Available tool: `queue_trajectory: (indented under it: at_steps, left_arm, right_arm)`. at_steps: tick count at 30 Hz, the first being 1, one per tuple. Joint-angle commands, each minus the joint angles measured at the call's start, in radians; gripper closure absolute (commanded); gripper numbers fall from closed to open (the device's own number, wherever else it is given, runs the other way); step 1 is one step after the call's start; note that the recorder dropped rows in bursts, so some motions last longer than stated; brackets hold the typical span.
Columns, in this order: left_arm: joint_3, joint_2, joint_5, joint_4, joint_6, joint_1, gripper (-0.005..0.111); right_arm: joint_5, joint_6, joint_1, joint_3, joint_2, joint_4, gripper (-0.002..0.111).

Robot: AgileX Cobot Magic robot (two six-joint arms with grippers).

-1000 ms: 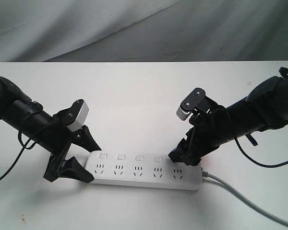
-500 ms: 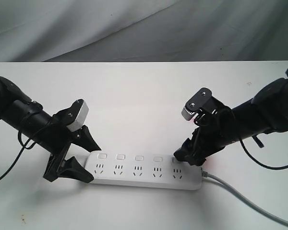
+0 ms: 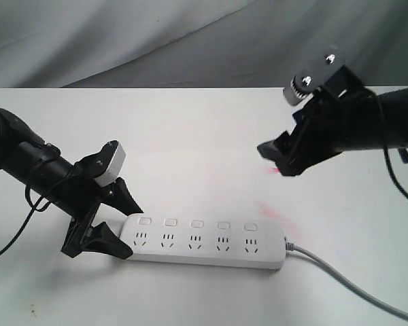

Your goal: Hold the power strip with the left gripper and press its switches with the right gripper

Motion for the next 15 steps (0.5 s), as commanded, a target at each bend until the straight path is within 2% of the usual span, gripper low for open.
queue_trajectory:
  at_steps: [1, 4, 15]
  left_arm:
    - [-0.001, 0.004, -0.003, 0.000, 0.005, -0.003, 0.059]
    - [-0.001, 0.004, -0.003, 0.000, 0.005, -0.003, 0.059]
    - [-0.001, 0.004, -0.003, 0.000, 0.005, -0.003, 0.059]
  right_arm:
    - [-0.132, 0.140, -0.005, 0.001, -0.134, 0.004, 0.033]
    - [-0.198, 0.166, -0.005, 0.001, -0.217, 0.004, 0.033]
    - [-0.194, 0.218, -0.005, 0.001, -0.533, 0.004, 0.033]
